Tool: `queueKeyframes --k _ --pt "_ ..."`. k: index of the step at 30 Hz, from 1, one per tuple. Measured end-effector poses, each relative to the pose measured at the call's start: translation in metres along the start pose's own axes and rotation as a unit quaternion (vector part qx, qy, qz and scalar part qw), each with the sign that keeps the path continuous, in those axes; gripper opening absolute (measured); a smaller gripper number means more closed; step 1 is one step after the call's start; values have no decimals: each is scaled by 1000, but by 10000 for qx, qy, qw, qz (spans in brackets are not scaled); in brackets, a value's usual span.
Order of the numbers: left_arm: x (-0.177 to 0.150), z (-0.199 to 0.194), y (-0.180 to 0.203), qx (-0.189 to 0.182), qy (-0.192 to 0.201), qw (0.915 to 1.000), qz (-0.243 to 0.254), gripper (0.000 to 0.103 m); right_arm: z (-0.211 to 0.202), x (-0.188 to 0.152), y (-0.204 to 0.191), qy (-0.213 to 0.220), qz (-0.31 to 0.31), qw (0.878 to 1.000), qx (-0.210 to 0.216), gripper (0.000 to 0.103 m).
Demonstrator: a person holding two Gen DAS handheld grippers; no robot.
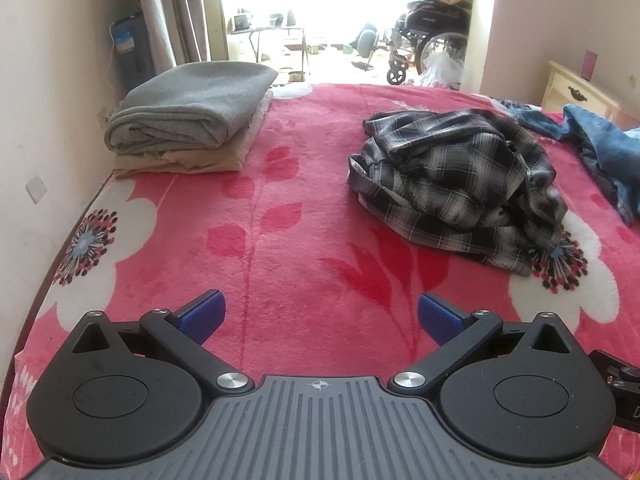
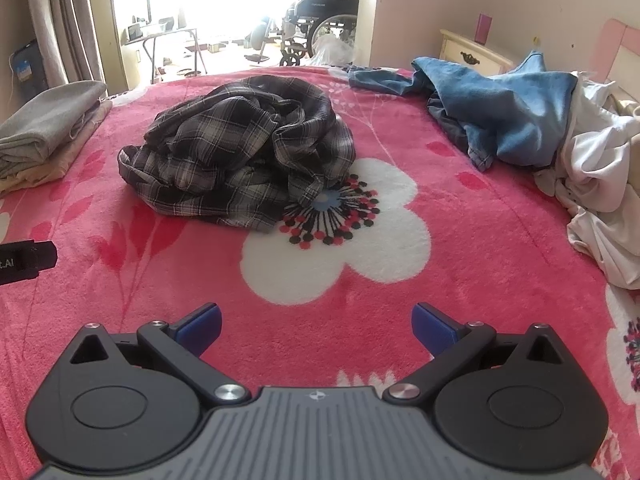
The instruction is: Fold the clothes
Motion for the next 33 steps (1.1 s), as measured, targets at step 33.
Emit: queueKeyframes --k 33 --pt "-3 4 0 34 -97 9999 80 103 -1 1 -1 -11 63 10000 67 103"
Point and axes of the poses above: each gripper's, at about its wrist camera, not at the fingertips, and z roughly the way its jaws point, y to its right, x to its top, the point moved 1 cm from there along z, roughly the way its jaws point, and after that the axes turned 9 degrees about -x, right-handed, at the moved point
